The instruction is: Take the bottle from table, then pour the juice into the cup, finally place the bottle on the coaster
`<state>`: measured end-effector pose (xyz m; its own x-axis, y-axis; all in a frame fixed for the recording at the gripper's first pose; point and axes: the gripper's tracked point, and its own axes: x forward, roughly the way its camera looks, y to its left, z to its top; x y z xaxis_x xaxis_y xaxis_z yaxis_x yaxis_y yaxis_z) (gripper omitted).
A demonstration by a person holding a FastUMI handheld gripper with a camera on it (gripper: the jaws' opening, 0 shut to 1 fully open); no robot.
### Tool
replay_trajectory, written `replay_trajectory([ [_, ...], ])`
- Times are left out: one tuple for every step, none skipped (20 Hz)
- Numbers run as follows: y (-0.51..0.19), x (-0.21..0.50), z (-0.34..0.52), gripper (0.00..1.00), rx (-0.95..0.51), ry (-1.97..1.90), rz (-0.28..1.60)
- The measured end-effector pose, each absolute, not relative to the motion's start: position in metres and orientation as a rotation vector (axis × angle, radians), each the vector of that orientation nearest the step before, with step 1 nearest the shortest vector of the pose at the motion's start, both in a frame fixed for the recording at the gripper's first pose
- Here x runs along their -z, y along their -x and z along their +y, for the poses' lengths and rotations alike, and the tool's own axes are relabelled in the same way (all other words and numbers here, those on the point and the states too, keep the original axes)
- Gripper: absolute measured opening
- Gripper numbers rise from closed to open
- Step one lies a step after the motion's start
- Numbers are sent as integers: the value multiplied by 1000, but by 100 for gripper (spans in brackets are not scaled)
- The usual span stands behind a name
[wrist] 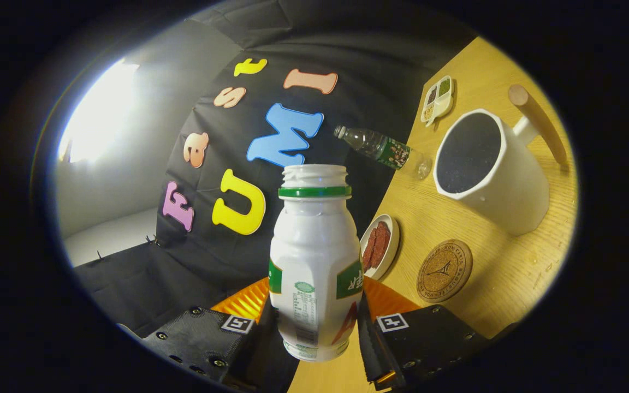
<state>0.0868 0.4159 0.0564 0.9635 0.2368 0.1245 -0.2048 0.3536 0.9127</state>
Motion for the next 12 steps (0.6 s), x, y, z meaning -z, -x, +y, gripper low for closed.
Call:
replay_trajectory([
  [-89, -56, 416, 66, -288, -1197, 31],
  [-91, -56, 416, 66, -290, -1216, 33],
  [-93, -56, 416, 66, -291, -1239, 33],
  [-94, -57, 415, 66, -293, -1259, 31],
  [-94, -58, 414, 66, -293, -1283, 28],
  [-94, -60, 412, 66, -293, -1305, 21],
  [-95, -61, 409, 66, -289, -1328, 19],
  [-95, -62, 407, 66, -289, -1344, 12],
  [-93, -64, 407, 66, -290, -1354, 5],
  [-94, -64, 406, 66, -287, -1360, 3],
  [-93, -63, 404, 66, -282, -1365, 2],
  [-94, -64, 403, 66, -281, -1372, 1],
])
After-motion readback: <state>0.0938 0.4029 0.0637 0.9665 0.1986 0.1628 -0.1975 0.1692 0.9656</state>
